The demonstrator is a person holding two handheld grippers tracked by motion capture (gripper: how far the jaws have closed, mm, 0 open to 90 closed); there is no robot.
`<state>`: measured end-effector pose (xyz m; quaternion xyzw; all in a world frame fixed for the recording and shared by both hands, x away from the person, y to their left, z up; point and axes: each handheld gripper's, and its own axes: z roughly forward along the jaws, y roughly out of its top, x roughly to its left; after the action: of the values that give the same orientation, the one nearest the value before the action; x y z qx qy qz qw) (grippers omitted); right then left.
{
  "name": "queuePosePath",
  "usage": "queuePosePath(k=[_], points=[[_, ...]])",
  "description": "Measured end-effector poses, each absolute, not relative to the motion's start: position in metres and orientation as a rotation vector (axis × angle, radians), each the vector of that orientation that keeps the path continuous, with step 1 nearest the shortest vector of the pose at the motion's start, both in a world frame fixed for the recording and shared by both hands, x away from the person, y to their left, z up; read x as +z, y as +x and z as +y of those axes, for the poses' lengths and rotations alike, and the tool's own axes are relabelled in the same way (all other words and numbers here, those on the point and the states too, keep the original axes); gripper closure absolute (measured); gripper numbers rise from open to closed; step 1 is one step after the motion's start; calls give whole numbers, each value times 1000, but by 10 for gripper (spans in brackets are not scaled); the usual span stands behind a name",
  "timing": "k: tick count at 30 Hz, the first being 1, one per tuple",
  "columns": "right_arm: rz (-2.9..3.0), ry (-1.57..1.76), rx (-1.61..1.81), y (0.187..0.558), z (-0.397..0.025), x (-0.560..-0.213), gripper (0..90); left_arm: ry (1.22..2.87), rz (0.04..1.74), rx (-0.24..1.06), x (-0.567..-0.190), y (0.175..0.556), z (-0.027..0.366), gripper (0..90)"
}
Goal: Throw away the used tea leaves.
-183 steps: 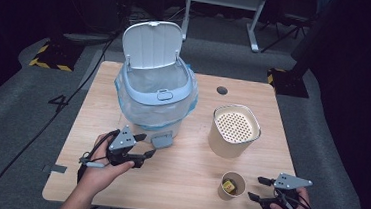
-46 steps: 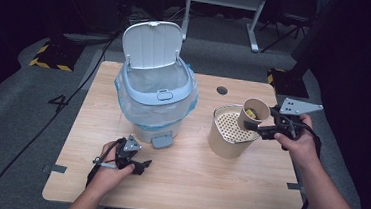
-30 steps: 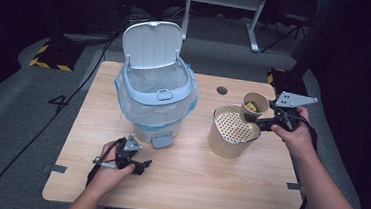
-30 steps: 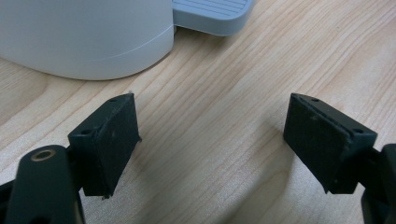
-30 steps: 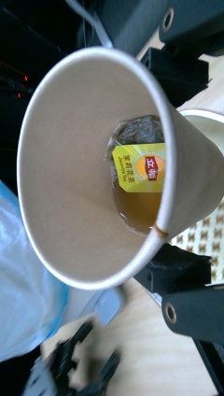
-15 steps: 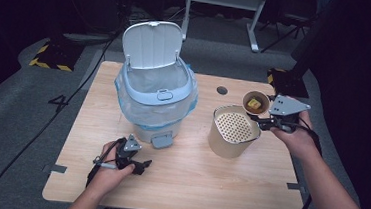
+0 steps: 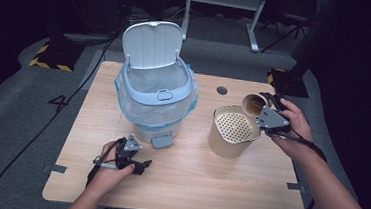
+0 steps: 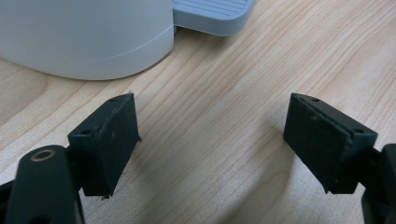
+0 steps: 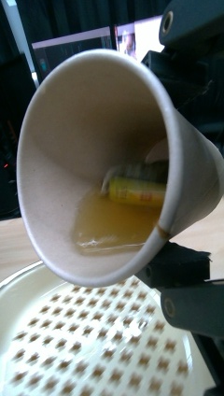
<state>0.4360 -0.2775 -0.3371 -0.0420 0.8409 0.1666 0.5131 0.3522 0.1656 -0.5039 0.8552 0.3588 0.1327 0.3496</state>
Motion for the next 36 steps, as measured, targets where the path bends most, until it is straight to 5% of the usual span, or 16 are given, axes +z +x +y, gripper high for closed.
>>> queuePosePath(k=[20, 36], points=[[1412, -673, -405, 416, -247, -374, 351, 2215, 929, 344, -504, 352, 166, 183], [1201, -815, -570, 405, -235, -371, 351, 2214, 928, 346, -504, 352, 165, 183]])
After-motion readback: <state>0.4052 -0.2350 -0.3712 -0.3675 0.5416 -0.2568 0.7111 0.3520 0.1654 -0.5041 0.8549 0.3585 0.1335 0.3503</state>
